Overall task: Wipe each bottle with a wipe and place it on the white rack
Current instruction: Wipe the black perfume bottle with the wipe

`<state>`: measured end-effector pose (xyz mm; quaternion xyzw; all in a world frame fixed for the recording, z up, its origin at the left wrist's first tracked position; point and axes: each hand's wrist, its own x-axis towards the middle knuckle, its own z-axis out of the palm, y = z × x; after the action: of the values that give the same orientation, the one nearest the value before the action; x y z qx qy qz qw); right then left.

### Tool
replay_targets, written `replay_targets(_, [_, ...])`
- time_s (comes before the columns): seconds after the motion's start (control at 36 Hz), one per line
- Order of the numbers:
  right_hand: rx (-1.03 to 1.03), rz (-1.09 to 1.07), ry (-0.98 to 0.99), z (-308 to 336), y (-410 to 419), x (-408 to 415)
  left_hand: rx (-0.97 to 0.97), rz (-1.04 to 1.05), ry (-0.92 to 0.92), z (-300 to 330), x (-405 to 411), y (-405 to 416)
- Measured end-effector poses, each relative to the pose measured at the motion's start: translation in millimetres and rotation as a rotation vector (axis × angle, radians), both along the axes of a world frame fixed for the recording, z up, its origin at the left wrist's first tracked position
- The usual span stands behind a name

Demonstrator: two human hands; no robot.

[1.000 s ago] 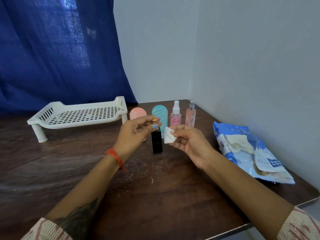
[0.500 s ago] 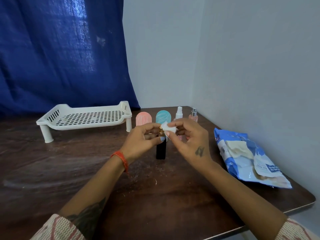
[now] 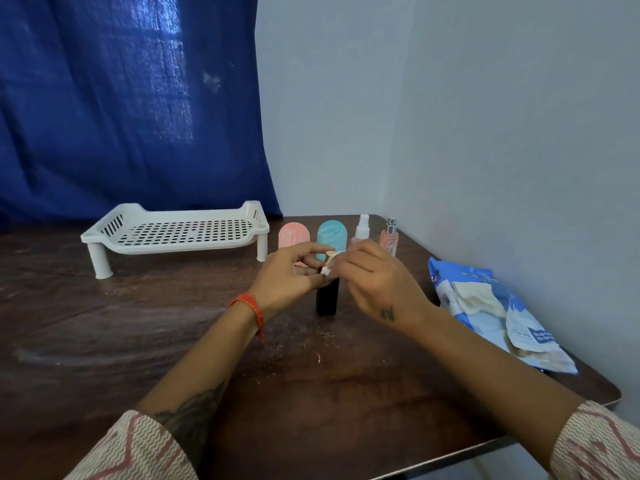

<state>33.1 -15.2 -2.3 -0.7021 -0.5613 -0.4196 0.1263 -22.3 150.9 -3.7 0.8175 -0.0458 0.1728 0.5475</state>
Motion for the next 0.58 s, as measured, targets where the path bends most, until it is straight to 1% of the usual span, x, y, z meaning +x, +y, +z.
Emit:
replay_targets(0.06, [0.054,-0.008,0.092,-2,-4,2,0.0,0.015,0.005,0,1,0])
replay_targets(0.11, [0.152,-0.02,0.256,-4,-5,6,-0.01,0.012,0.007,1,1,0])
replay_targets(0.19, [0.386,-0.015,0.632,1,0,8,-0.005,0.01,0.016,1,0,-1])
replay_targets(0.25, [0.47,-0.005,0.876,12,6,4,-0.006,0.011,0.018,1,0,-1])
replay_targets(0.33, [0.419,0.023,1.148,25,14,0,0.008,0.027,0.013,2,0,-1])
replay_targets(0.42, [0.393,-0.042,1.291,31,16,-1,0.007,0.029,0.012,2,-1,-1])
replay_targets(0.58, [0.519,-0.051,1.605,33,10,-4,0.01,0.035,0.016,1,1,-2])
